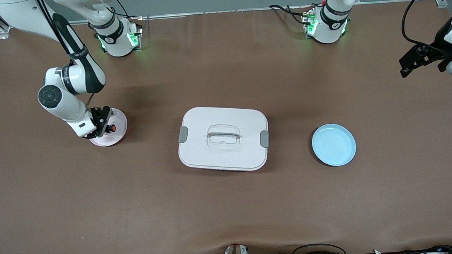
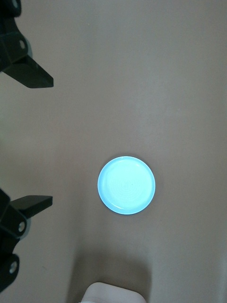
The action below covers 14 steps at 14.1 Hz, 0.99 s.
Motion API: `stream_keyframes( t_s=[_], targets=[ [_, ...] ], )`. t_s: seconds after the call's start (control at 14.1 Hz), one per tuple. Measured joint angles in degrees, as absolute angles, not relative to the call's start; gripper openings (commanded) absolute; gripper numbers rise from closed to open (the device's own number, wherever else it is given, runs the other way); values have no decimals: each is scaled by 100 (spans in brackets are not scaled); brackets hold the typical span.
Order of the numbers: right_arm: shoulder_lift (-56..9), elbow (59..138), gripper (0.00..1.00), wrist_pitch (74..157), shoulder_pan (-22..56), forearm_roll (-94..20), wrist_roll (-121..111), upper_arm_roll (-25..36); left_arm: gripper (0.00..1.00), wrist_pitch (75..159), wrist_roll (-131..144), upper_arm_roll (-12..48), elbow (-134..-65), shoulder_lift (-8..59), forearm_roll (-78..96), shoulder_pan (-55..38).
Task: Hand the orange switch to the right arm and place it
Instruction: 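Open the right gripper to release the orange switch on the plate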
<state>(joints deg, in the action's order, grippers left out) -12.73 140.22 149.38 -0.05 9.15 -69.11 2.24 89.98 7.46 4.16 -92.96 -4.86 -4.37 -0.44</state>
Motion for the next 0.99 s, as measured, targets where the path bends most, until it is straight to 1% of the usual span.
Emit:
stream_keyframes(
  t_s=[0.07, 0.14, 0.35, 0.57, 0.85, 0.92, 0.99],
  targets=[
    [-1294, 14028, 18, 14951, -5, 915, -6911, 225, 100, 8945, 745, 409, -9293, -486, -425, -39],
    [-1310, 14033, 22, 14969, -5, 915, -6912, 225, 100, 8879, 744, 402, -9290, -486, -392, -34],
    [-1349, 14039, 24, 15020, -5, 915, -6913, 224, 100, 8783, 742, 389, -9284, -486, -331, -33],
    [-1375, 14041, 30, 15075, -5, 915, -6914, 224, 100, 8767, 742, 389, -9283, -486, -286, -33],
    [-1401, 14056, 34, 15127, -5, 915, -6915, 225, 100, 8743, 742, 380, -9276, -486, -282, -15],
    [-1401, 14060, 36, 15130, -5, 915, -6915, 225, 100, 8738, 742, 377, -9276, -486, -282, -9],
    [-1402, 14062, 40, 15132, -5, 915, -6915, 225, 100, 8737, 742, 374, -9276, -486, -279, -8]
  ],
)
